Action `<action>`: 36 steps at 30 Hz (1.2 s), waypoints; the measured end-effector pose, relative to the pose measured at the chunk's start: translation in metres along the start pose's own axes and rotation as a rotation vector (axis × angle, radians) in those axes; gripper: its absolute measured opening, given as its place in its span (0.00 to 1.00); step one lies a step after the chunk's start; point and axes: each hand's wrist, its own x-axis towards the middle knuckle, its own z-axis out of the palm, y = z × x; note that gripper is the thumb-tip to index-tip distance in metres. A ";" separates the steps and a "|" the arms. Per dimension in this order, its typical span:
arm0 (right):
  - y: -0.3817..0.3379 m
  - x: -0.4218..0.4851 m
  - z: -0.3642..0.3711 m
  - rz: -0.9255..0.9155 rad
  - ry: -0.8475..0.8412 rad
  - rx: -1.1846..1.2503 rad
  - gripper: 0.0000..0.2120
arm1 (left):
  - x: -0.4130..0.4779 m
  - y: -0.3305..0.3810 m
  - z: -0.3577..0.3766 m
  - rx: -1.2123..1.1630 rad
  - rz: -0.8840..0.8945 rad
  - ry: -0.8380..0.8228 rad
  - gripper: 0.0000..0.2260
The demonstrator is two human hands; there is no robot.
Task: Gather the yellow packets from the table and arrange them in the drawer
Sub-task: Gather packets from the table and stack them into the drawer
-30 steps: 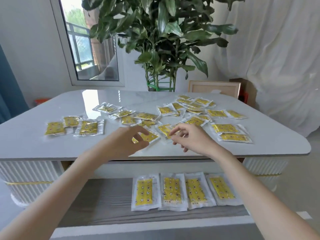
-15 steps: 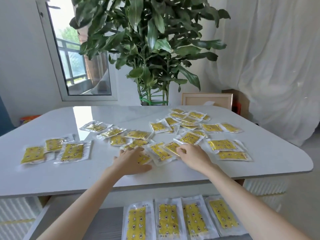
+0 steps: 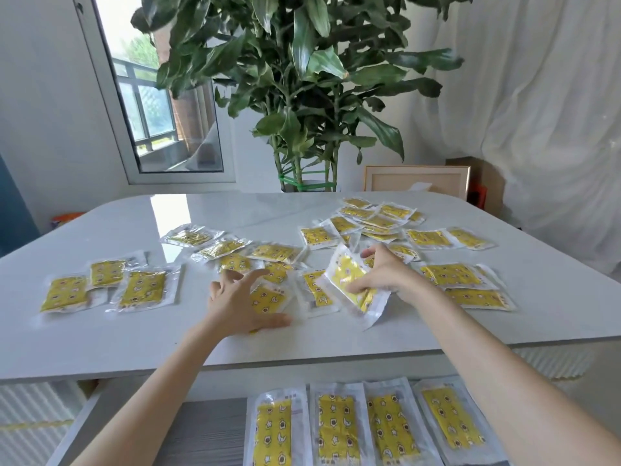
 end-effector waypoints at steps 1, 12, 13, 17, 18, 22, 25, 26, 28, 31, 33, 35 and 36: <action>-0.005 0.003 -0.003 0.006 -0.007 0.096 0.30 | 0.001 -0.002 -0.001 -0.036 -0.006 0.013 0.54; -0.030 0.024 0.047 0.063 -0.002 -0.040 0.26 | 0.006 -0.027 -0.016 -0.409 -0.086 0.017 0.39; -0.031 0.024 0.050 0.070 0.019 -0.155 0.28 | 0.006 -0.028 -0.017 -0.425 -0.094 0.013 0.39; -0.039 0.020 0.052 0.077 0.026 -0.265 0.30 | 0.004 -0.029 -0.019 -0.471 -0.108 0.010 0.38; -0.040 0.020 0.052 0.068 0.023 -0.234 0.30 | 0.003 -0.029 -0.020 -0.484 -0.111 0.011 0.38; -0.041 0.014 0.054 0.012 0.028 -0.153 0.24 | -0.003 -0.027 -0.022 -0.522 -0.132 0.008 0.36; -0.037 0.006 0.055 -0.015 0.029 -0.049 0.29 | -0.009 -0.028 -0.025 -0.566 -0.154 -0.006 0.37; -0.035 0.004 0.054 -0.025 0.032 -0.013 0.32 | -0.012 -0.027 -0.026 -0.581 -0.157 -0.010 0.37; -0.034 -0.006 0.052 -0.066 0.052 0.067 0.33 | -0.018 -0.027 -0.029 -0.650 -0.181 0.011 0.38; -0.037 -0.024 0.047 -0.137 0.056 0.207 0.33 | -0.029 -0.026 -0.035 -0.753 -0.239 0.061 0.37; -0.037 -0.036 0.044 -0.146 0.006 0.353 0.31 | -0.038 -0.029 -0.037 -0.817 -0.242 0.070 0.36; -0.036 -0.047 0.042 -0.128 -0.071 0.471 0.22 | -0.051 -0.031 -0.040 -0.895 -0.225 0.061 0.30; -0.034 -0.054 0.042 -0.110 -0.110 0.501 0.20 | -0.060 -0.031 -0.041 -0.926 -0.213 0.059 0.24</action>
